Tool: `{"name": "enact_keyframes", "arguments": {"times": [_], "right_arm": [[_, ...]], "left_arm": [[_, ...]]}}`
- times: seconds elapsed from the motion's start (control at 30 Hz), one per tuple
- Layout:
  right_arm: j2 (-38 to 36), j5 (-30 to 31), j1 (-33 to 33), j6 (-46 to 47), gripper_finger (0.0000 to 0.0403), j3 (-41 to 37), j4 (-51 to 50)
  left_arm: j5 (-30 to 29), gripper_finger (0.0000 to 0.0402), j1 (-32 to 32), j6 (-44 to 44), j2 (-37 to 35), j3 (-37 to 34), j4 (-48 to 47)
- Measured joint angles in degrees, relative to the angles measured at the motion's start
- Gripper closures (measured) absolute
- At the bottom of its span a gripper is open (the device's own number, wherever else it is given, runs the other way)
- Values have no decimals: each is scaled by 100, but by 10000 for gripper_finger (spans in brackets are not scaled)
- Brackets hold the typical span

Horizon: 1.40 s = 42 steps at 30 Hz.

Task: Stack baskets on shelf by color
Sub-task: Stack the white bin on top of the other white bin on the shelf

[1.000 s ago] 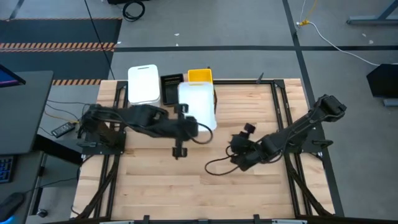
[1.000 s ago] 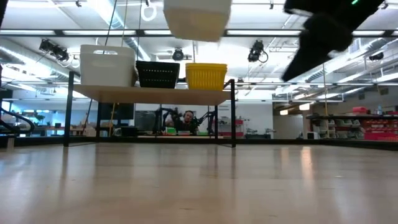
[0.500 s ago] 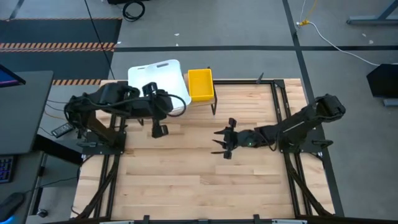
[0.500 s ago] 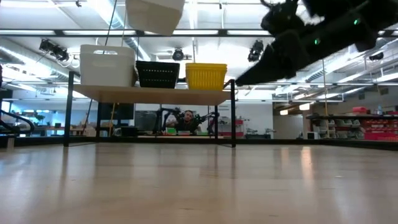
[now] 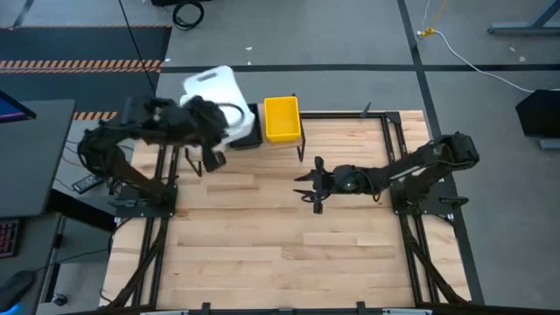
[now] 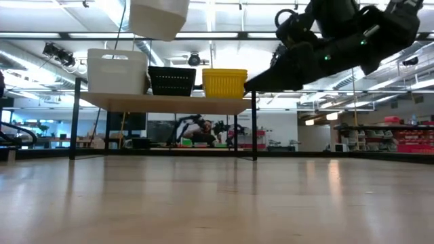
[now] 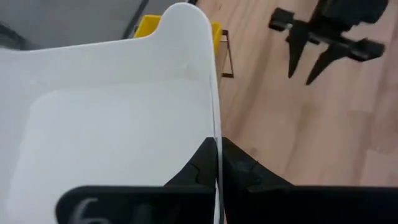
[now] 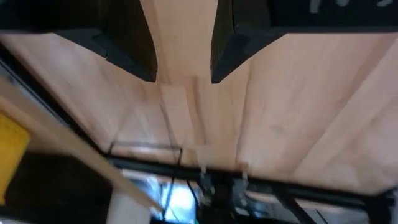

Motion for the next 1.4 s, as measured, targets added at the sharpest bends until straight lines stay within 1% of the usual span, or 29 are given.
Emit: {"name": "enact_keyframes", "arguments": {"times": [0.13, 0.3, 0.5, 0.57, 0.7, 0.77, 0.83, 0.93, 1.03, 1.2, 1.4], "right_arm": [[478, -444, -157, -118, 247, 4, 706], [1220, -509, -309, -301, 247, 12, 1451], [1868, -577, -545, -458, 247, 205, 2313], [1938, -876, -605, -374, 247, 287, 2365], [2000, -1488, -640, -214, 247, 407, 2364], [1998, -1529, -640, -206, 247, 428, 2363], [1998, -1531, -640, -203, 247, 428, 2355], [1998, -1532, -630, -203, 247, 428, 2325], [1998, -1537, -630, -203, 247, 426, 2319], [1997, -1576, -625, -154, 247, 425, 2310], [1996, -1576, -567, -114, 247, 424, 2306]], "left_arm": [[512, 395, 300, 138, -412, 2, -8], [611, 394, 288, 291, -768, -4, -8], [633, 394, 391, 658, -809, -108, 12], [631, 394, 513, 802, -914, -415, 9], [757, 393, 835, 808, -1243, -1357, -14], [841, 393, 905, 768, -1438, -1822, 8], [797, 393, 936, 763, -1665, -2264, 88], [708, 393, 985, 779, -2043, -2776, 540], [687, 393, 1050, 1027, -2350, -3022, 920], [644, 393, 1262, 1537, -2596, -3193, 934], [1020, 393, 1464, 2010, -2836, -3673, 973]]}}
